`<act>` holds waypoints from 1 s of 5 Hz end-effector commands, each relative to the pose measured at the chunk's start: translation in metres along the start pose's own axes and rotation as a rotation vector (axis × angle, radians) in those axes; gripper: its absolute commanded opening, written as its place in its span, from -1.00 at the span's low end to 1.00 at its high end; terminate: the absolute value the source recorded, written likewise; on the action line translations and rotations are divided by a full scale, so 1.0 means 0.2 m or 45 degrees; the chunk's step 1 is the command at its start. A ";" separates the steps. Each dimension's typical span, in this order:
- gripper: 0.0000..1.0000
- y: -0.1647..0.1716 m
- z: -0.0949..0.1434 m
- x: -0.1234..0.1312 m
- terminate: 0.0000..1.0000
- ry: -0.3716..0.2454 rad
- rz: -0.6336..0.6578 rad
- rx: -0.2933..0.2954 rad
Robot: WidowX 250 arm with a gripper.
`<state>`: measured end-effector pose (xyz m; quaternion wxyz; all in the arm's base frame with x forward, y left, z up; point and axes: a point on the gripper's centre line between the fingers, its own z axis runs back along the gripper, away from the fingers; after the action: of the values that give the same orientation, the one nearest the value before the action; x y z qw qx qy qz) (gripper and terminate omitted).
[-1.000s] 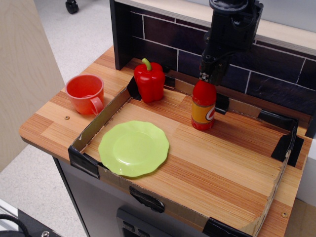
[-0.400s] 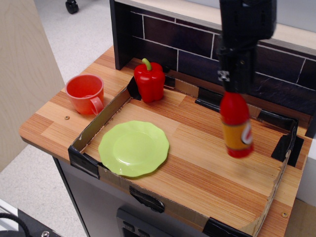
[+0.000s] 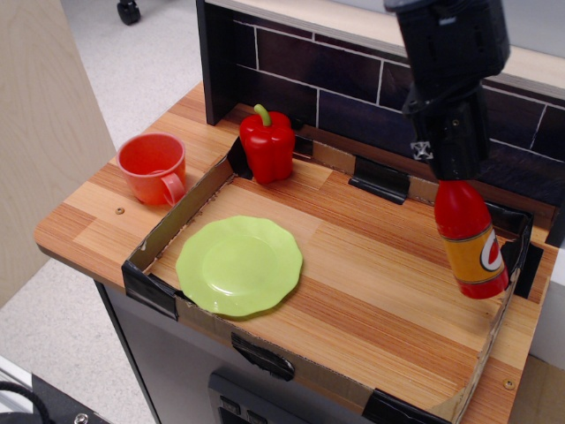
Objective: Topple hot sauce bottle
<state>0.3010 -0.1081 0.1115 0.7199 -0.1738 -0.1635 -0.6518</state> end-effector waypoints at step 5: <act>-1.00 0.19 -0.22 -0.28 -1.00 0.443 -0.006 0.231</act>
<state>0.3179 -0.0672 0.0226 0.7530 -0.0038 -0.0723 -0.6540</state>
